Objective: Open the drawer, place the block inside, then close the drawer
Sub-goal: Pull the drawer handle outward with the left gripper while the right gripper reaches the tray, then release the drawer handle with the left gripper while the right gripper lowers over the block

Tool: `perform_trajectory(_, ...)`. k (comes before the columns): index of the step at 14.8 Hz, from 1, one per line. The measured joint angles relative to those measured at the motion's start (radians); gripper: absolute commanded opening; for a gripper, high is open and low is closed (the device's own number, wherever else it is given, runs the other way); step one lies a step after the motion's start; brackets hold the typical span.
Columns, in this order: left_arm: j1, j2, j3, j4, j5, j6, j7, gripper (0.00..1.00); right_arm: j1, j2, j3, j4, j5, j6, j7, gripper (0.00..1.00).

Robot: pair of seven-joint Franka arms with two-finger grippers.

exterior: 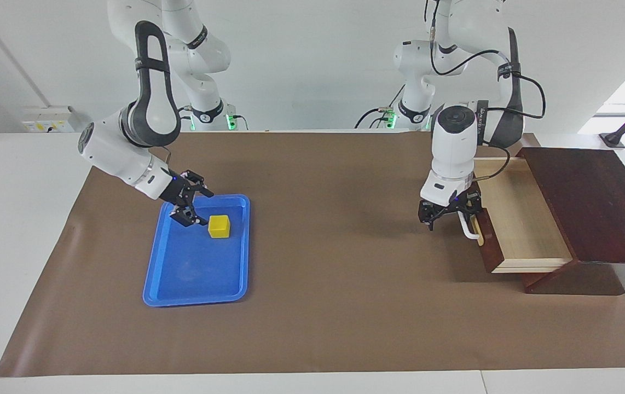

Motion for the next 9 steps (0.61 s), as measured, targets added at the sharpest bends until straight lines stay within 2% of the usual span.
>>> perform_trajectory(4,-0.001,0.002,-0.002,0.039,-0.013,-0.07,-0.005,1.0,-0.002,0.08,0.0,0.052,0.015,-0.008,-0.072,1.0)
perform_trajectory(9,-0.008,0.035,-0.002,0.296,-0.162,-0.349,-0.013,1.0,-0.003,0.099,0.0,0.07,0.015,-0.023,-0.133,1.0)
